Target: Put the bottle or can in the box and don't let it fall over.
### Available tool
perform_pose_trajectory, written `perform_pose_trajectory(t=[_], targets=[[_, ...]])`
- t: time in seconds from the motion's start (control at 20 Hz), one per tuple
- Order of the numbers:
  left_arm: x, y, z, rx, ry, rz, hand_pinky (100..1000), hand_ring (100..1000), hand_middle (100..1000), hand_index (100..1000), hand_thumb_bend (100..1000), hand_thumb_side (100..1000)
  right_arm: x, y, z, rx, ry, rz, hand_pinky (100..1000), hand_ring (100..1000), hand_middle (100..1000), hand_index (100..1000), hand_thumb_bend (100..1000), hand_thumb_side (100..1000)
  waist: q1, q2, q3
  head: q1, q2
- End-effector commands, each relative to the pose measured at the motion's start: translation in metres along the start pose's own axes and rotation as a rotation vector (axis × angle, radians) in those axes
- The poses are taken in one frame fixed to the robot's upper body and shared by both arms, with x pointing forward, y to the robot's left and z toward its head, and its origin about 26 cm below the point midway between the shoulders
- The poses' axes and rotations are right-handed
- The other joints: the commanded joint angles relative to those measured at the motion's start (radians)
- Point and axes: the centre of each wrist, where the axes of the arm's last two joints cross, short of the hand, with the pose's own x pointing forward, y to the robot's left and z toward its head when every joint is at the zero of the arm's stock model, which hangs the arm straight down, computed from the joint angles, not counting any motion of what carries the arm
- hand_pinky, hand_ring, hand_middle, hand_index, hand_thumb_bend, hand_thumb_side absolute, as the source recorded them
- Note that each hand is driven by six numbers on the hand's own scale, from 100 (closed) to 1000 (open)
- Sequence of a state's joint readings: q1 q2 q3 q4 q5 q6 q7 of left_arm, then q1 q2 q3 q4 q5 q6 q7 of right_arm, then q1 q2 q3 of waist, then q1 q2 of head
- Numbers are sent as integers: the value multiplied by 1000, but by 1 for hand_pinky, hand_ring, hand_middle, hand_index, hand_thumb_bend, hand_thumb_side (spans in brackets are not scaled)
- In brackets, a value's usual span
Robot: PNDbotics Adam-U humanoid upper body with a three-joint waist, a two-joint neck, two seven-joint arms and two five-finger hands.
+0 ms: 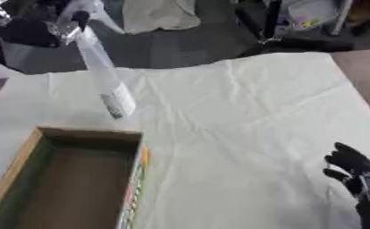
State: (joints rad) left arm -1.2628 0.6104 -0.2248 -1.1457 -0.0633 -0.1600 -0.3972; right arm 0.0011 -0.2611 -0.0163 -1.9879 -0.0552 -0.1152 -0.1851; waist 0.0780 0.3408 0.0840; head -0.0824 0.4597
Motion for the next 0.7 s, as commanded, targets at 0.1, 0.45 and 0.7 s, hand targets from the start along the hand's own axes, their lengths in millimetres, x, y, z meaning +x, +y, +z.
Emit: perform_pose_trajectory(t=[0.1,0.45,0.7], targets=[[16,31,7,56,-29,-28,686,319,314,314,100,142,4,-7,-2,1,-22,14,782,842,898,748,100,836,0,-36,7,-7,11],[29,46,15,87,-66,0,684,319,314,314,100,148,3,-12,1,-6,-14,15,782,842,898,748,100,831,1,-56,26,-25,39],[46,53,20,88,-115,17,679,319,315,316,100,107,2,-16,3,-12,-9,18,782,842,898,748,100,821,0,-75,41,-47,60]])
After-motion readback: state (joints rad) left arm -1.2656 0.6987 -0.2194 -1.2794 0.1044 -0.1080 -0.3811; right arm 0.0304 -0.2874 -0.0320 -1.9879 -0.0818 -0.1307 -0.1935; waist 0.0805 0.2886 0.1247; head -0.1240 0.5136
